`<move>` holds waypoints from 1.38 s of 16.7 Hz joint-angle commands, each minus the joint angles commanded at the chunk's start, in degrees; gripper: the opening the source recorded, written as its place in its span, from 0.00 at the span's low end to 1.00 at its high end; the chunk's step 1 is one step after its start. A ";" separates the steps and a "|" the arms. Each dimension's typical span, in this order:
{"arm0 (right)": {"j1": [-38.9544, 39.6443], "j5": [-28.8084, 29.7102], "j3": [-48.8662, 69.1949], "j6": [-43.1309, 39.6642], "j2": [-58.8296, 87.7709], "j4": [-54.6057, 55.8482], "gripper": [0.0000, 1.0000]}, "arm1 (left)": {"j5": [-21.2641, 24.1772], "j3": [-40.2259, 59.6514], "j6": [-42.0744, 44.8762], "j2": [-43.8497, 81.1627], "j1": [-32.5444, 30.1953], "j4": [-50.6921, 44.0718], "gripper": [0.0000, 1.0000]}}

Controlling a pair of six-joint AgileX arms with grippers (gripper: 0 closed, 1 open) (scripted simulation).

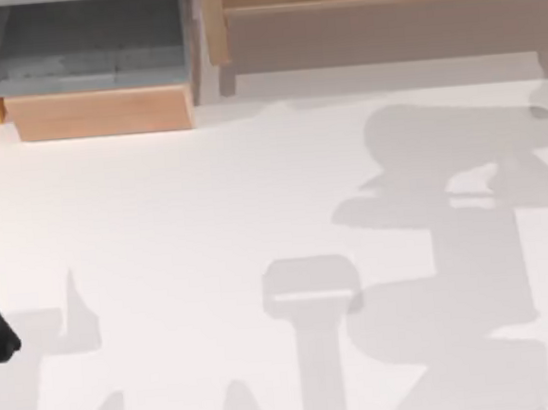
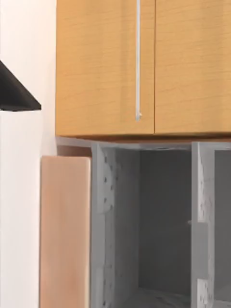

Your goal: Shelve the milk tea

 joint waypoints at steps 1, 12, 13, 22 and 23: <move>2.35 2.32 2.90 0.66 -0.05 -3.07 0.00 | 0.00 0.00 0.00 0.00 0.00 0.00 1.00; 20.37 16.04 33.62 9.31 6.57 -37.05 0.00 | 0.00 0.00 0.00 0.00 0.00 0.00 1.00; 20.85 16.34 35.08 9.69 6.92 -38.45 0.00 | 0.00 0.00 0.00 0.00 0.00 0.00 1.00; 20.84 16.24 37.15 9.97 8.93 -38.38 0.00 | 0.00 0.00 0.00 0.00 0.00 0.00 1.00; 20.69 16.27 37.65 9.94 10.09 -37.83 0.00 | 0.00 0.00 0.00 0.00 0.00 0.00 1.00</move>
